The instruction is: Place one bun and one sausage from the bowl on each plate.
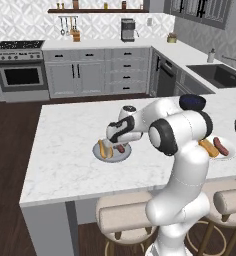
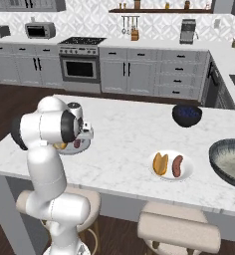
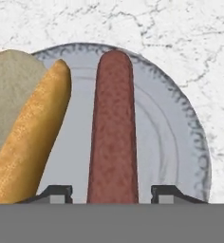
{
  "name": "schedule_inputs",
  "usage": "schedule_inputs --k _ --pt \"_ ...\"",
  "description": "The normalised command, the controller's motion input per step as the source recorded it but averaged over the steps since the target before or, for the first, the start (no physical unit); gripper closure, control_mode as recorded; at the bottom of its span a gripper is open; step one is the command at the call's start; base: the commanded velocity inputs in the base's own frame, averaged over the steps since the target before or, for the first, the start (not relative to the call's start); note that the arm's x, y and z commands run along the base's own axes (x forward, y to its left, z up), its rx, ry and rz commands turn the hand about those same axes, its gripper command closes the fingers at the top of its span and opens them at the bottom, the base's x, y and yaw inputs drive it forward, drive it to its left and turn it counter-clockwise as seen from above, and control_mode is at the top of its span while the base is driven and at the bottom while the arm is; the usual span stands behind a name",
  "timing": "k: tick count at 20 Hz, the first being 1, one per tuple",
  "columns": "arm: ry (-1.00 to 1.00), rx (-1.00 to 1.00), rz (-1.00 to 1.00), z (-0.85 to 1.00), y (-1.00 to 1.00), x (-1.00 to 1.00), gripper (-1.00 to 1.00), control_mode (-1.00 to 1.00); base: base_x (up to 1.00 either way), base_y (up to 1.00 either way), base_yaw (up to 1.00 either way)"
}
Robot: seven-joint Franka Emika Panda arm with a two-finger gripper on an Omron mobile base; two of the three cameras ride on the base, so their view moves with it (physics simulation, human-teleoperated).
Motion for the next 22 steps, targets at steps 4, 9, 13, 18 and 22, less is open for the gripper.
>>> schedule_inputs --k 4,9,13,18,22 --pt "-0.09 0.0 0.0 0.33 0.0 -0.29 -1.0 -1.0 0.0 0.0 0.0" --pt "-0.13 0.0 -0.09 0.66 -0.06 -0.62 -1.0 -1.0 0.0 0.0 0.0" --pt "-0.13 0.02 -0.02 0.63 -0.28 -0.99 -1.0 -1.0 0.0 0.0 0.0" --pt "-0.15 0.04 0.0 0.96 -0.34 -1.0 -1.0 -1.0 0.0 0.0 0.0" --pt "-0.09 0.03 0.0 1.0 -0.21 -1.0 -1.0 -1.0 0.0 0.0 0.0"
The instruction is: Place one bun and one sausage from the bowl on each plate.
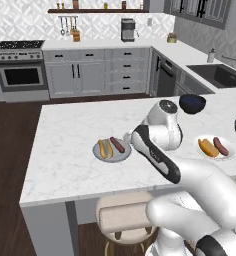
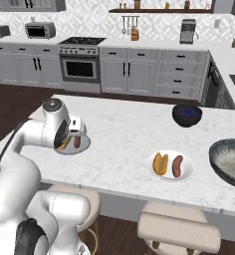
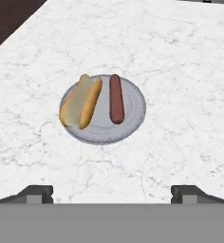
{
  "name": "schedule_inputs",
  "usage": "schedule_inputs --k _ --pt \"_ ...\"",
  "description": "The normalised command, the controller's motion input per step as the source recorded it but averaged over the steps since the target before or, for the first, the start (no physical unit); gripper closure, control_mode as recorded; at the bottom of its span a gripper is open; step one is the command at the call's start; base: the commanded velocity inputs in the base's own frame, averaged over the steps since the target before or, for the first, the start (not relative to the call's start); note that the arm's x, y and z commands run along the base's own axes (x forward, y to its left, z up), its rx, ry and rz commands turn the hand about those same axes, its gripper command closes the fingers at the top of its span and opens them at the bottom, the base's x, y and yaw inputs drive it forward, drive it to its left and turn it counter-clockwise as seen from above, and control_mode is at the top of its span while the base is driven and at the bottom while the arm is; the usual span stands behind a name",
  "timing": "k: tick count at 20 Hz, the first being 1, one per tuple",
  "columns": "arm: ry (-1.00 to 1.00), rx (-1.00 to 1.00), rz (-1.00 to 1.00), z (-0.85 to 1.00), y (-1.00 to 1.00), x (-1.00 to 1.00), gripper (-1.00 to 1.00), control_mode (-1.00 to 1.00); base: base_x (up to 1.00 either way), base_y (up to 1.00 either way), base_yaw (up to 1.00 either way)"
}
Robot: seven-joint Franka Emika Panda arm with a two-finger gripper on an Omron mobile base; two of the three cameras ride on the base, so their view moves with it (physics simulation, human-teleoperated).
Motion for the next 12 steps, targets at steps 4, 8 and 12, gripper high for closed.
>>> schedule_inputs --k 4,8,12 --pt "-0.14 0.02 0.0 0.93 -0.19 -0.98 -1.0 -1.0 0.0 0.0 0.0" --pt "-0.2 0.0 0.0 0.82 -0.14 -0.9 -1.0 -1.0 0.0 0.0 0.0" --pt "-0.23 0.02 0.0 0.92 -0.17 -0.98 -1.0 -1.0 0.0 0.0 0.0"
